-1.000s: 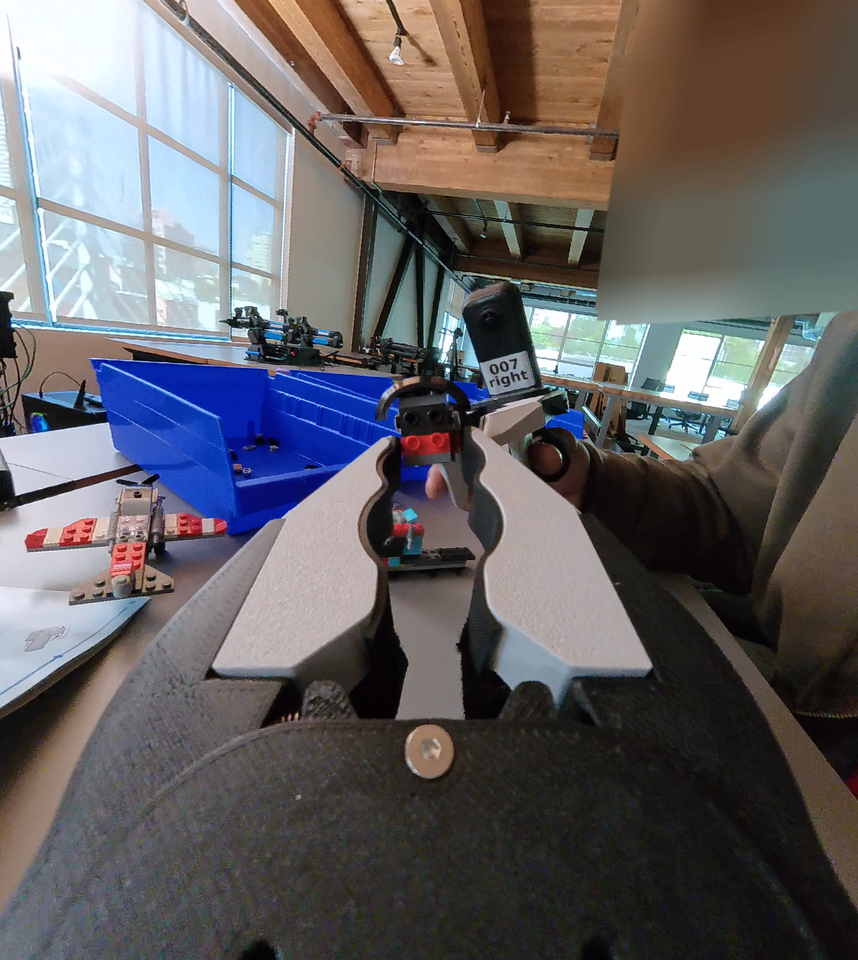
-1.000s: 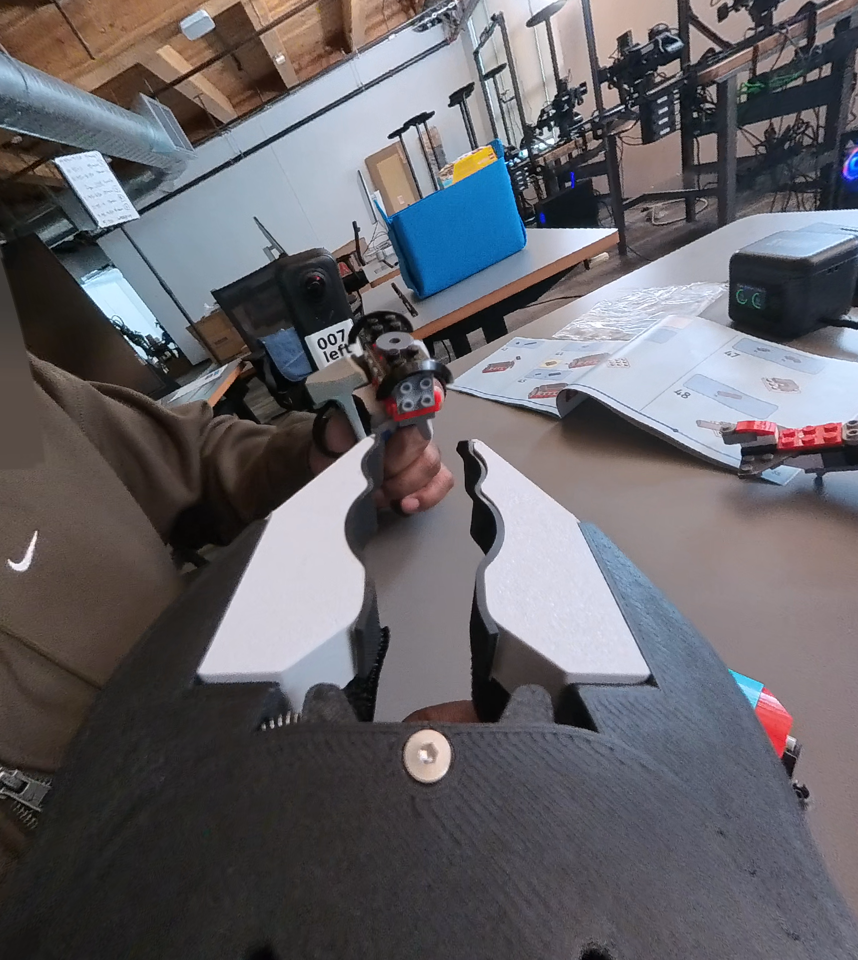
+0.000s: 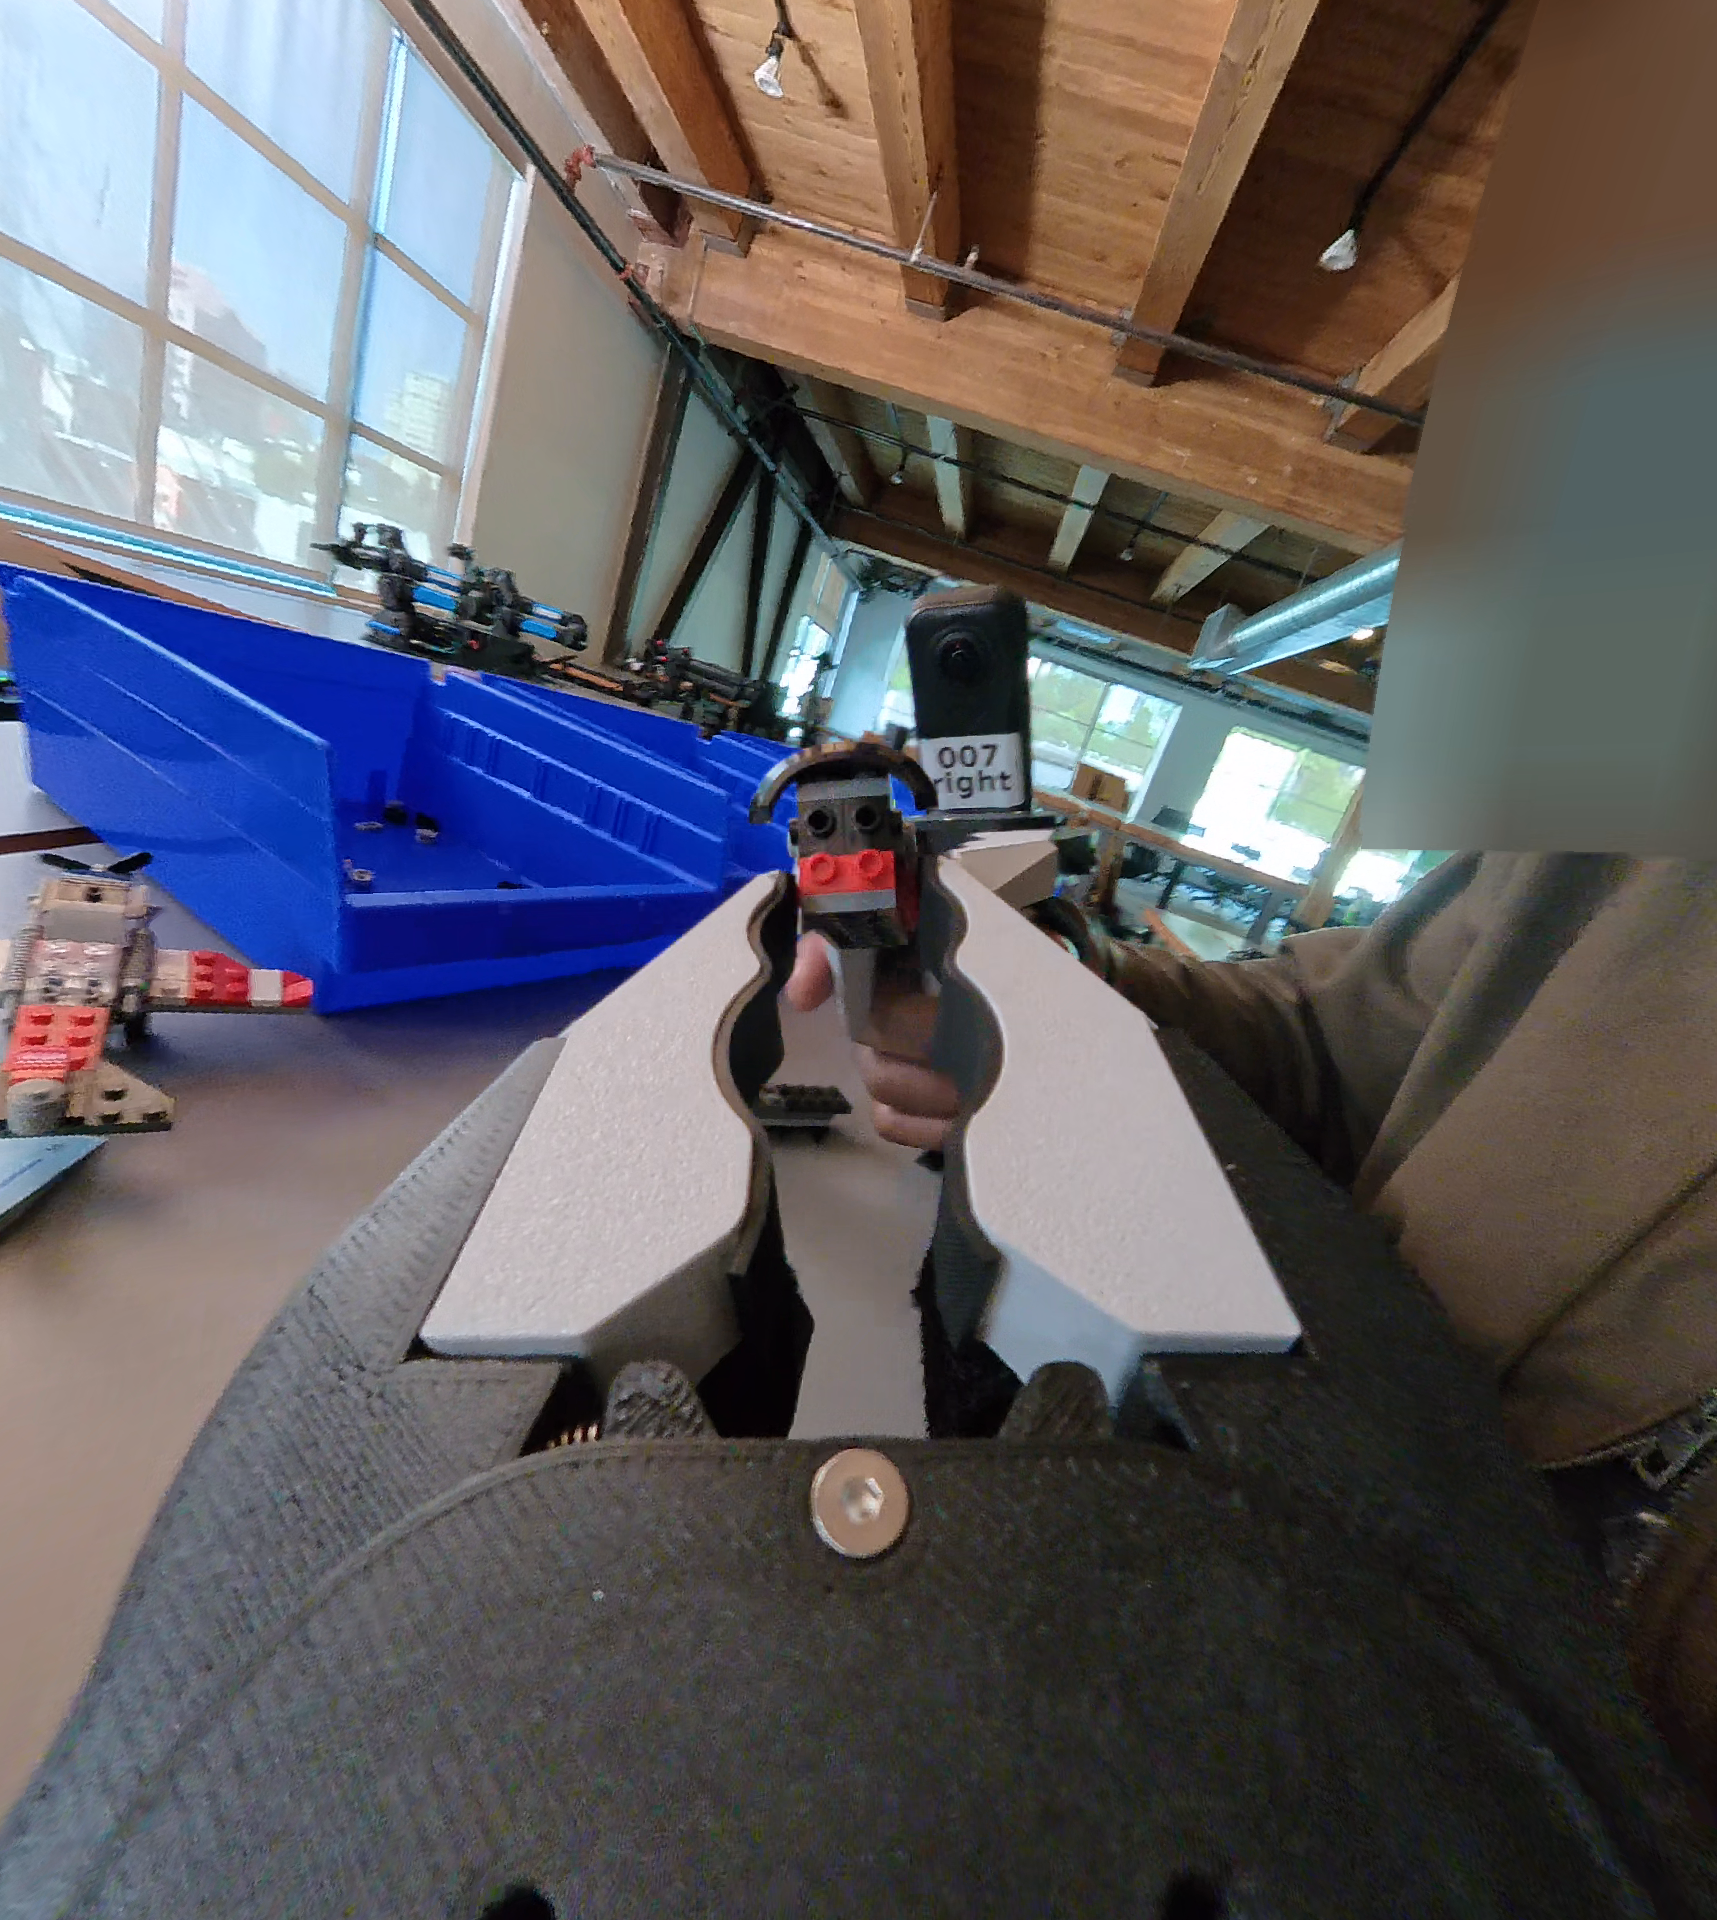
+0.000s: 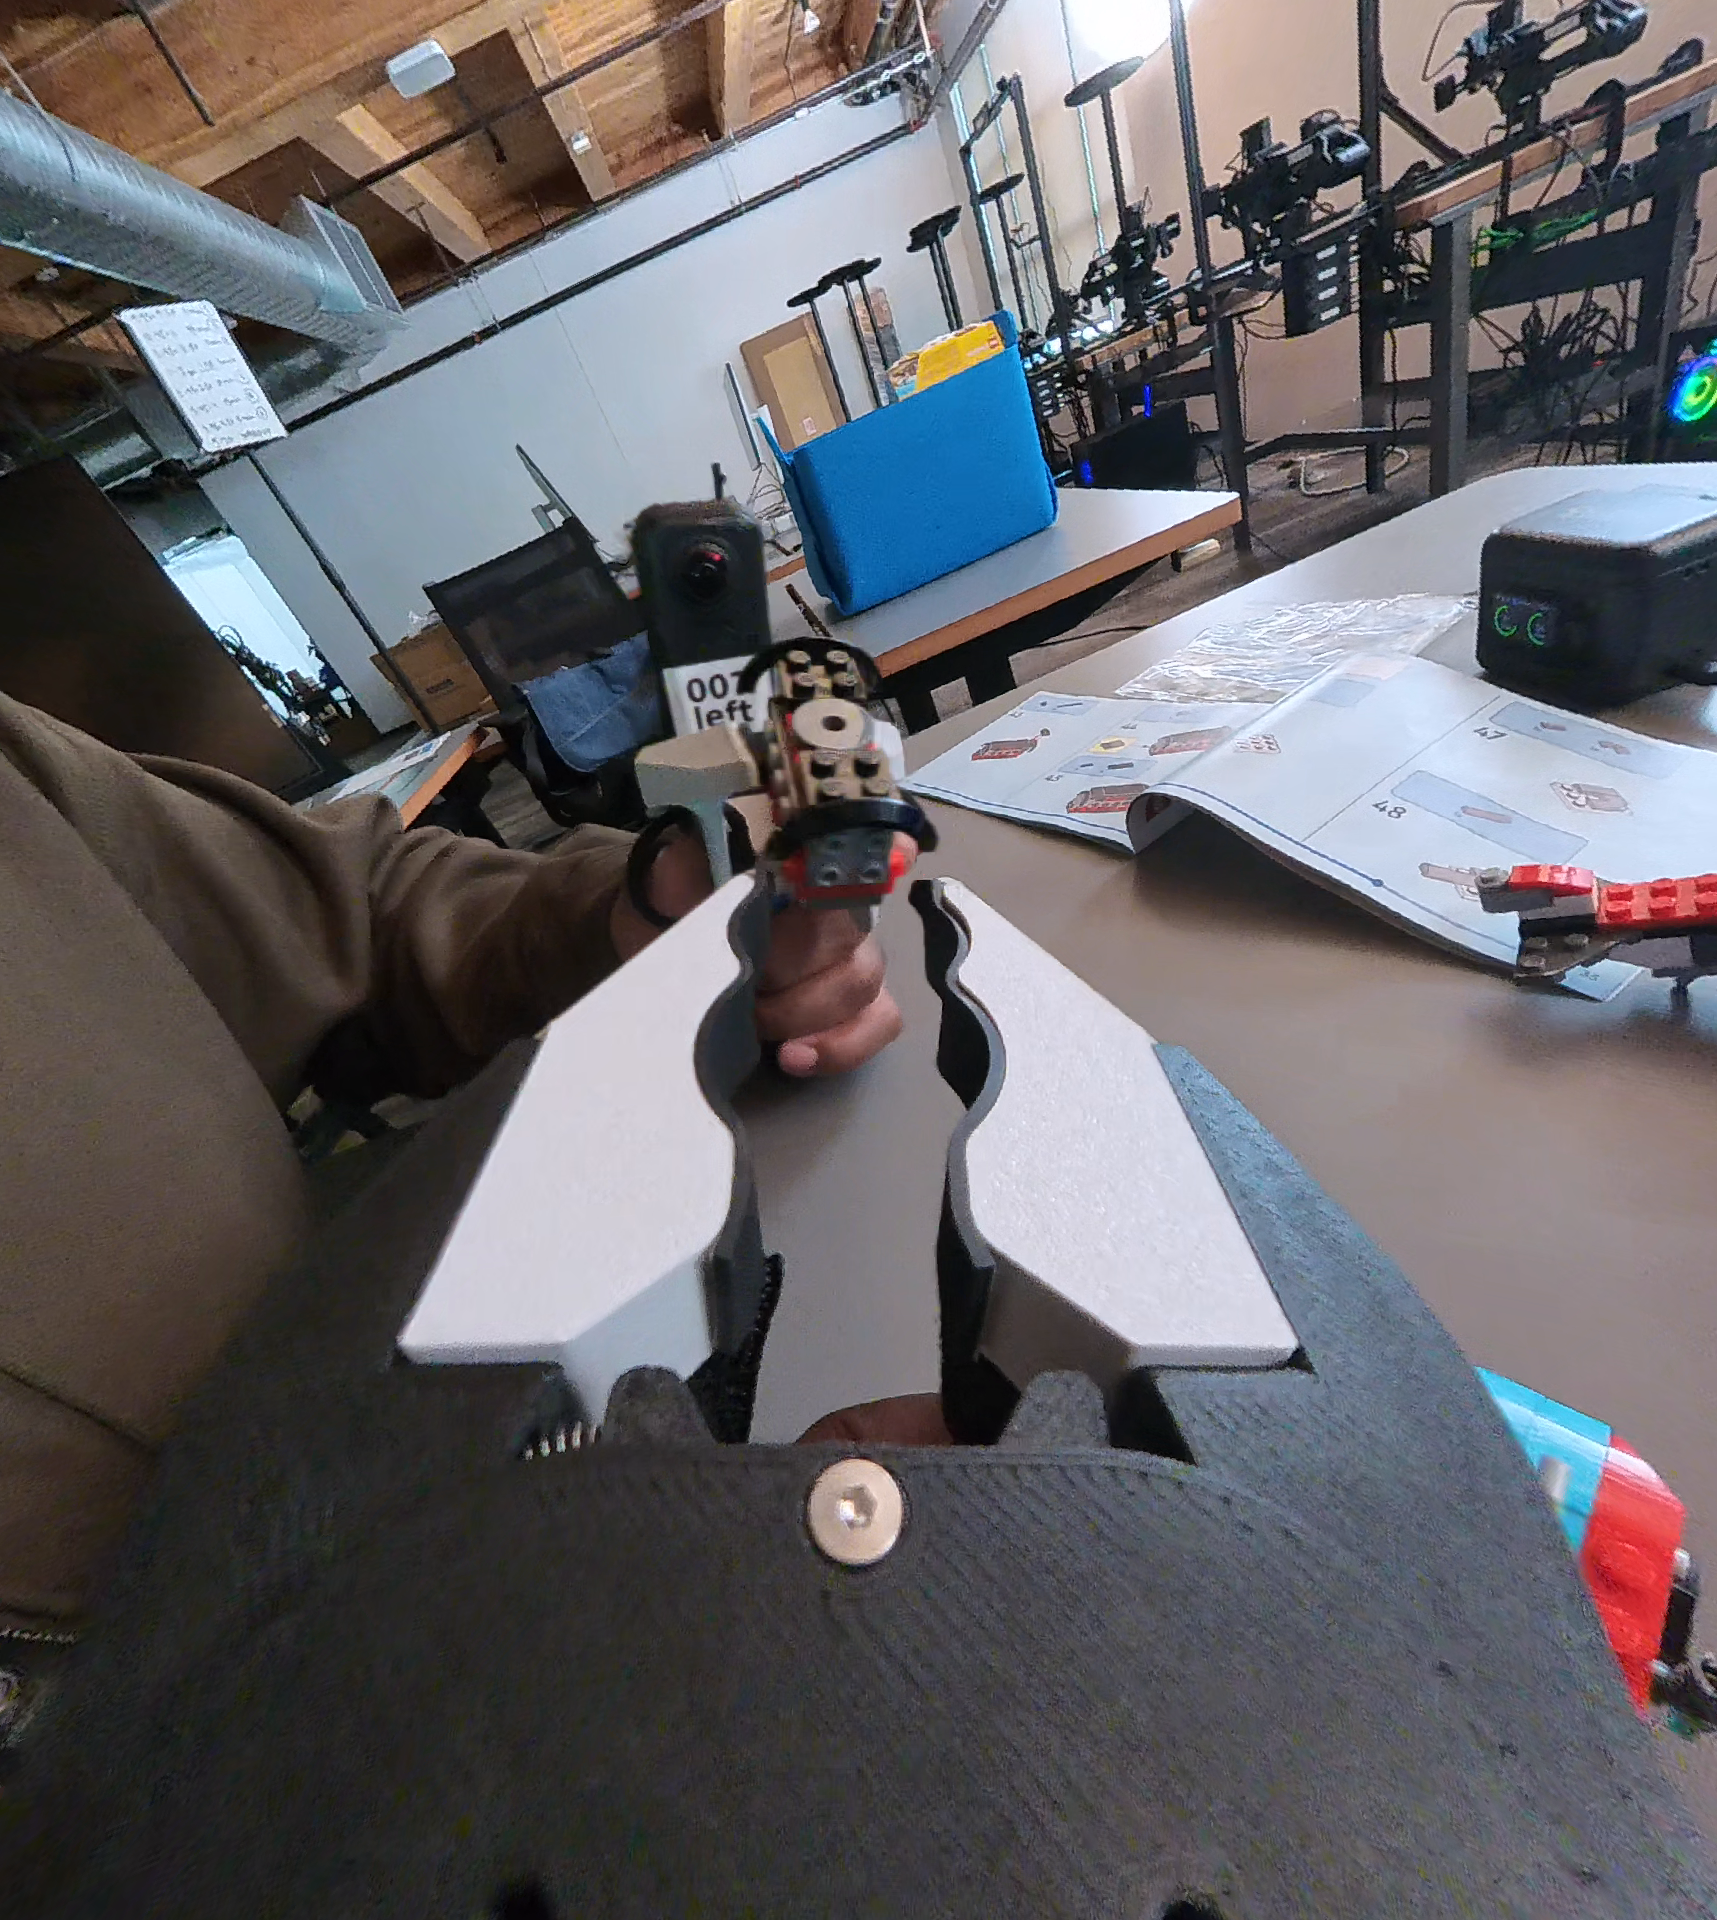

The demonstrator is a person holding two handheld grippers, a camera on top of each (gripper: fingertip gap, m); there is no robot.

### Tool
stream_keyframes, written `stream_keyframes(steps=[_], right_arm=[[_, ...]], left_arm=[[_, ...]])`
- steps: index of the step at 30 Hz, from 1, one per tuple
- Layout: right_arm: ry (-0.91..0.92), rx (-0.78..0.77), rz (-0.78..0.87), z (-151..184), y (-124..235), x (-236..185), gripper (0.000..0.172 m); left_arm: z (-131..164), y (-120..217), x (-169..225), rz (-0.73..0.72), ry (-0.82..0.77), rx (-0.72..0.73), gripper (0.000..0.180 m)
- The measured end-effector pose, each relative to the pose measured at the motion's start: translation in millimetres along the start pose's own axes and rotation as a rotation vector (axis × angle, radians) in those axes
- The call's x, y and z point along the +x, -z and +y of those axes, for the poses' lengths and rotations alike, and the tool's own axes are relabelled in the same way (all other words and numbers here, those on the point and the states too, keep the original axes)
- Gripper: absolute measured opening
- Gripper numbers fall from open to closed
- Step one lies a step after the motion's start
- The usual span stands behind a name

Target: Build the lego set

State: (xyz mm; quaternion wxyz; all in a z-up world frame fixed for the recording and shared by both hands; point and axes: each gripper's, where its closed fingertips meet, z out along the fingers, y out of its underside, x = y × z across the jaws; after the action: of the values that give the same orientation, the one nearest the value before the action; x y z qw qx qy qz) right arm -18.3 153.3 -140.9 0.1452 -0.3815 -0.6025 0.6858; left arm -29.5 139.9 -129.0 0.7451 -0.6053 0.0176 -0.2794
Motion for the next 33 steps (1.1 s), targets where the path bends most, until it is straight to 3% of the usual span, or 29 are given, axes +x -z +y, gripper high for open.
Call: stream_keyframes(steps=[7, 11, 16, 23, 33], right_arm=[[0.215, 0.033, -0.028, -15, 15, -7, 0.032], [0.535, -0.035, 0.016, -8, 21, -8, 0.034], [1.012, -0.104, 0.041, 10, 23, -24, 0.037], [1.412, -0.094, 0.103, 8, 23, -52, 0.044], [1.64, -0.157, 0.087, 24, 25, -66, 0.034]], left_arm=[[-12, 7, 12, 0.196, 0.26, 0.08, 0.024], [-10, 8, 25, 0.37, 0.467, 0.062, 0.025], [2, 4, 50, 0.515, 0.587, -0.036, 0.025], [29, -6, 71, 0.539, 0.667, -0.219, 0.024], [44, -12, 77, 0.543, 0.791, -0.308, 0.024]])
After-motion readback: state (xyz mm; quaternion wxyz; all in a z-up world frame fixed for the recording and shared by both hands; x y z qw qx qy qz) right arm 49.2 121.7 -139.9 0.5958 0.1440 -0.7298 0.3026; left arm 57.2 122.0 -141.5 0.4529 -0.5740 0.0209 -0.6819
